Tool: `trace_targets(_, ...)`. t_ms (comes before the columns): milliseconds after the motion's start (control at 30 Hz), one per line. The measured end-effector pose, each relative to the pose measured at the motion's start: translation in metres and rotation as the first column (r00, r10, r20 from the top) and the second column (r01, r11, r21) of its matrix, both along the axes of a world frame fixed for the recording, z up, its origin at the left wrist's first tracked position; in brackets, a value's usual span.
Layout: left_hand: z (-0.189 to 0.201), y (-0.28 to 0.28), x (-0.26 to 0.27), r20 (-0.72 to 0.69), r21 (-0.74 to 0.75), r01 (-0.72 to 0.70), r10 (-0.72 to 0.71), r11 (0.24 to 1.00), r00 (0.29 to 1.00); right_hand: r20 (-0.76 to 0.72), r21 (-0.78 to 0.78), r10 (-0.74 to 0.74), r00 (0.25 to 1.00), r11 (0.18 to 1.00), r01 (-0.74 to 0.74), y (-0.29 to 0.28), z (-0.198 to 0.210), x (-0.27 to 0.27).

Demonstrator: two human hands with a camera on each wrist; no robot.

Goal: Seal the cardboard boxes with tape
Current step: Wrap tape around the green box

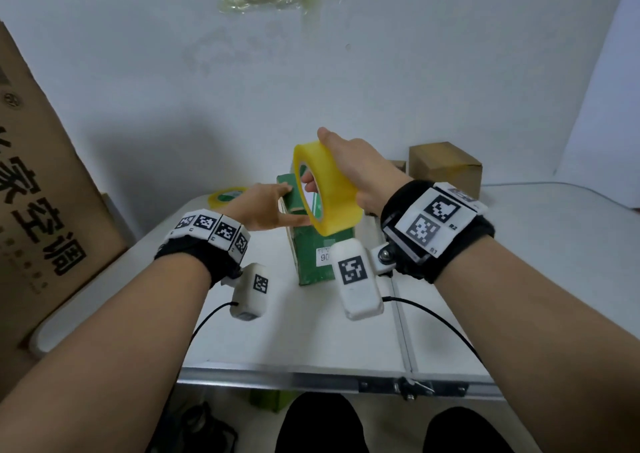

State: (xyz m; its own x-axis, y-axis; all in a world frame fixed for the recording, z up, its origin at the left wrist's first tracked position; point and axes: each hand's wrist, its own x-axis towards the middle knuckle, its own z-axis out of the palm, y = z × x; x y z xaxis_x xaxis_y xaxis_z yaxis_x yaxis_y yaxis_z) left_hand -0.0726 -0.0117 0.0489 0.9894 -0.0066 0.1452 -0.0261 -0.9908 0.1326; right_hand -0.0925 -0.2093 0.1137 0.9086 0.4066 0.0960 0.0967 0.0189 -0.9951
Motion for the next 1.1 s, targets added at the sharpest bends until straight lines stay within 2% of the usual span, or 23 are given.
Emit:
trace_targets(200,0.000,-0.007,-0.002,-0.003,-0.012,-0.026,0.026,1.000,1.000,-0.067,0.048,-0.008,0.998,0.999,0.011,-0.015,-0.016,-0.009)
trace_targets(367,-0.001,-0.002,-0.003,0.021,-0.002,-0.067,0.067,0.998,0.998,-0.145,0.001,0.039,0.989,0.999,-0.039,-0.022,-0.044,-0.023)
trace_targets(533,0.003,-0.005,-0.005,-0.023,-0.010,-0.077,0.076,0.997,0.997,-0.151,0.008,0.041,0.988,0.999,-0.040,-0.019,-0.059,-0.027)
trace_targets(633,0.005,-0.007,-0.007,-0.048,-0.004,-0.087,0.087,0.996,0.995,-0.136,-0.043,0.011,0.991,0.999,-0.017,-0.021,-0.067,-0.027)
trace_targets(1000,0.007,-0.011,-0.010,-0.055,0.059,-0.116,0.119,0.991,0.991,-0.127,-0.112,-0.033,0.991,0.994,0.018,-0.017,-0.091,-0.029)
trace_targets(1100,0.007,-0.013,-0.013,-0.061,0.031,-0.105,0.107,0.994,0.992,-0.139,-0.111,-0.036,0.990,0.994,0.020,-0.017,-0.102,-0.033)
